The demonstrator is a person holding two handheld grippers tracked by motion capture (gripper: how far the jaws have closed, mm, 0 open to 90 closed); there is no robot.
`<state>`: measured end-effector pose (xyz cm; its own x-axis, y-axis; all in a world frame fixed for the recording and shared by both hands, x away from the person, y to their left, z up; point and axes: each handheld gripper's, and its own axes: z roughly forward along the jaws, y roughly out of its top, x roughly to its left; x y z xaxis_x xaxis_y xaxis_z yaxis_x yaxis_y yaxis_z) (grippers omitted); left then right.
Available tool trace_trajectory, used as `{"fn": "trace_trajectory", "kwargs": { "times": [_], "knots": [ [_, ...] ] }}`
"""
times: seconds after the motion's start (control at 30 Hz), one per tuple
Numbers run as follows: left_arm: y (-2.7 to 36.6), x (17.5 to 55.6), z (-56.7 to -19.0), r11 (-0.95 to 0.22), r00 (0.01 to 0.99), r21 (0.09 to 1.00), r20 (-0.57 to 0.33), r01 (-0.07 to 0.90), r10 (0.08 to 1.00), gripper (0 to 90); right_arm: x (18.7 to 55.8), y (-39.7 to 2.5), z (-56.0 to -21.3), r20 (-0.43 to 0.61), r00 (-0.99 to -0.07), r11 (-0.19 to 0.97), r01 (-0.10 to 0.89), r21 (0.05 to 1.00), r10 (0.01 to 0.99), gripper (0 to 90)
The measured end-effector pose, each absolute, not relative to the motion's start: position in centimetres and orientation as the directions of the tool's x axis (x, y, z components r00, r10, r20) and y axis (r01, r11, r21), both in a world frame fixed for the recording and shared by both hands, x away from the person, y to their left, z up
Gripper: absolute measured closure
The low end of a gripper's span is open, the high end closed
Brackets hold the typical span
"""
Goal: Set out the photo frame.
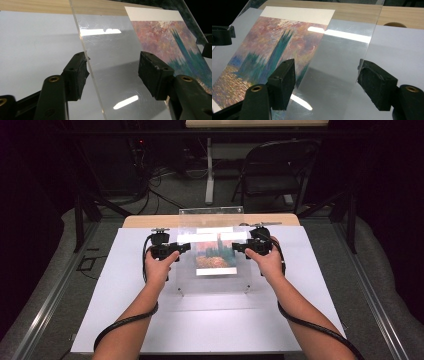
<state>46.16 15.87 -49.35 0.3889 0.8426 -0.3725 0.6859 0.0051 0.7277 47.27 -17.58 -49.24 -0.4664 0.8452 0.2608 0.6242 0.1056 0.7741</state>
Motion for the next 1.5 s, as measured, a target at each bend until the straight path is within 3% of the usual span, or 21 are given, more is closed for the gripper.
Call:
{"fn": "trace_trajectory", "kwargs": {
  "times": [0.43, 0.93, 1.27, 1.5],
  "knots": [
    [16.2, 43.8, -47.3, -0.007, 0.414, 0.770, -0.335, 0.638, 0.847, 48.7, 44.7, -17.8, -47.5, 0.177, -0.511, 0.155, 0.543, 0.825, 0.841, 33.6],
    [16.9, 39.0, -45.0, -0.034, 0.486, 0.840, -0.280, 0.541, 0.828, 60.1, 39.4, -18.6, -45.1, 0.104, -0.526, 0.168, 0.445, 0.880, 0.844, 49.4],
    [18.4, 32.8, -44.6, -0.018, 0.578, 0.899, -0.266, 0.438, 0.771, 71.1, 32.6, -20.2, -44.3, 0.073, -0.576, 0.154, 0.336, 0.929, 0.814, 66.2],
    [19.2, 29.5, -45.3, 0.006, 0.631, 0.914, -0.285, 0.405, 0.722, 71.0, 29.2, -20.6, -44.3, 0.101, -0.616, 0.139, 0.329, 0.934, 0.781, 65.3]
  ]
}}
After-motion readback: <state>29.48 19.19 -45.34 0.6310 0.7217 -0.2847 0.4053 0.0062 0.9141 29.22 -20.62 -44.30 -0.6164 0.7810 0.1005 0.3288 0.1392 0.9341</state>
